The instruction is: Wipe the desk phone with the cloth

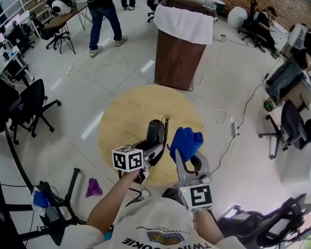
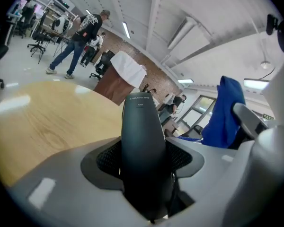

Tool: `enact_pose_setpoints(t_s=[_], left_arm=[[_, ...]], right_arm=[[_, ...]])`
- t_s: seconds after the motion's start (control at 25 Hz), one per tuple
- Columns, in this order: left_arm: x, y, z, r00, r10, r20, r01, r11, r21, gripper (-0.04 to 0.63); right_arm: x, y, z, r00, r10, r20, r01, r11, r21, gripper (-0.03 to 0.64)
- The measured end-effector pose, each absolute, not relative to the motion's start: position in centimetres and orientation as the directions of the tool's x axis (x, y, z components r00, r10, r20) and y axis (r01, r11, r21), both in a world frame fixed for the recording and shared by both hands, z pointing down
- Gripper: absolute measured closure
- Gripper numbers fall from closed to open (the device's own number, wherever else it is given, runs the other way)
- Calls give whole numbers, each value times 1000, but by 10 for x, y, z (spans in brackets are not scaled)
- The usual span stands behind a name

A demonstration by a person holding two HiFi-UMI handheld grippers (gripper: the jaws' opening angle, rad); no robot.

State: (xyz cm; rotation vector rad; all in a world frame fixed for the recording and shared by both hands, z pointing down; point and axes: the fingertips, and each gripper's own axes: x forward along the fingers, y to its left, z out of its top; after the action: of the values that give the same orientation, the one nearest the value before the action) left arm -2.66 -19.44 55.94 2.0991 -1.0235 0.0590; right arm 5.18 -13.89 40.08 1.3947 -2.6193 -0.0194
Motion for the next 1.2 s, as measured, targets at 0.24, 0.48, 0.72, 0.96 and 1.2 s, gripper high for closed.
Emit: enact_pose_setpoints(t_s=[0.24, 0.48, 0.72, 0.96, 1.2], left_arm=[[-15, -177, 492, 767, -630, 122, -499, -465, 731, 334], [-12, -157, 456, 810, -583, -53, -315, -510, 801, 334], [-12, -146, 449, 827, -557, -78, -285, -535, 795, 334], [-21, -141, 436, 829, -549, -106, -264, -552, 791, 334], [-39, -147, 426, 805, -572, -157, -233, -548, 803, 334]], right_arm=[[43, -132, 346, -573, -820, 8, -814, 570, 112, 551], [25, -127, 309, -621, -781, -69, -779, 605, 167, 551], [-3, -151, 297, -671, -736, -84, -732, 641, 229, 551], [-18, -164, 302, -683, -726, -76, -723, 658, 212, 551], [-25, -154, 310, -686, -725, -68, -722, 665, 191, 551]])
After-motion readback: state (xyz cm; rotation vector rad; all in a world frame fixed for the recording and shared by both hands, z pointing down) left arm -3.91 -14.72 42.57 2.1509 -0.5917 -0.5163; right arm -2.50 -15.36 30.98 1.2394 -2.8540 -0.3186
